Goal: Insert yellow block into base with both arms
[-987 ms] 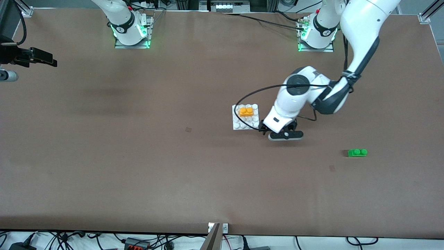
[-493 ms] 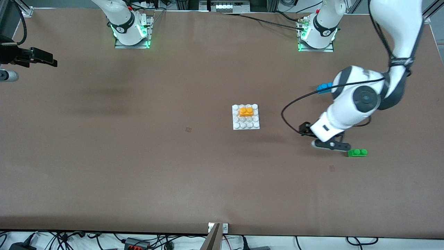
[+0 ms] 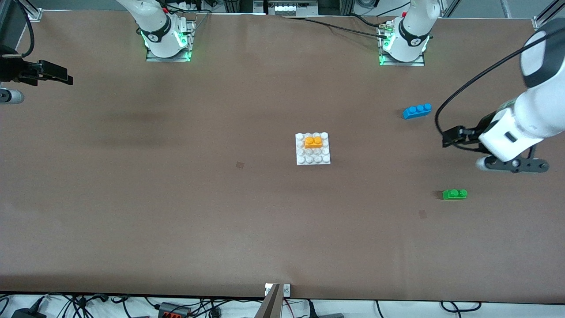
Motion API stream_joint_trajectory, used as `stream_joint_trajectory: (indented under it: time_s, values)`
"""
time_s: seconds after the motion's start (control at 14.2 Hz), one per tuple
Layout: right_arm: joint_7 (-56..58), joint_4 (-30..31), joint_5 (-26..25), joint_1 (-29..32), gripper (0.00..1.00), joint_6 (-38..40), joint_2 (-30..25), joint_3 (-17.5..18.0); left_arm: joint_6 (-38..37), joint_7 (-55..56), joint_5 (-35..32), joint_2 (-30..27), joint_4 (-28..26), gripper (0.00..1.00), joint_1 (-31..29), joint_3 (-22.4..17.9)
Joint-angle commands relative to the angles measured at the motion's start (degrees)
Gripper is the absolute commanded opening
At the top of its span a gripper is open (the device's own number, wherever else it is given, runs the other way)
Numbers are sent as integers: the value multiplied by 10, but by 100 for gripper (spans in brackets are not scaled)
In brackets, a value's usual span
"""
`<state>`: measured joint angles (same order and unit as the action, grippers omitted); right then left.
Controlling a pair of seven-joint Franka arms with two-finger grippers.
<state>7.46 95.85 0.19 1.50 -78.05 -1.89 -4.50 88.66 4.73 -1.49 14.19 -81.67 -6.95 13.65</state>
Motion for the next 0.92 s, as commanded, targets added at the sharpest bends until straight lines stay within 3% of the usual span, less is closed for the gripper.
stream_joint_trajectory:
  time_s: [0.0,0.21,0.56,0.7,0.85]
  values:
    - [12,-15,9,3,100,9,7,0,-6,-16,16,-21,-24,100,3,-8]
    - [12,-15,9,2,100,1,7,0,19,-16,16,-71,-100,100,-3,-9]
    - [12,-8,-46,-18,100,-89,-9,29,20,-16,14,-60,-86,100,-38,1]
    - [10,-5,-45,-20,100,-110,-8,30,20,26,19,-61,-83,100,-74,35]
    - [8,2,-38,-18,100,-122,-8,28,21,25,19,-62,-82,100,-76,38]
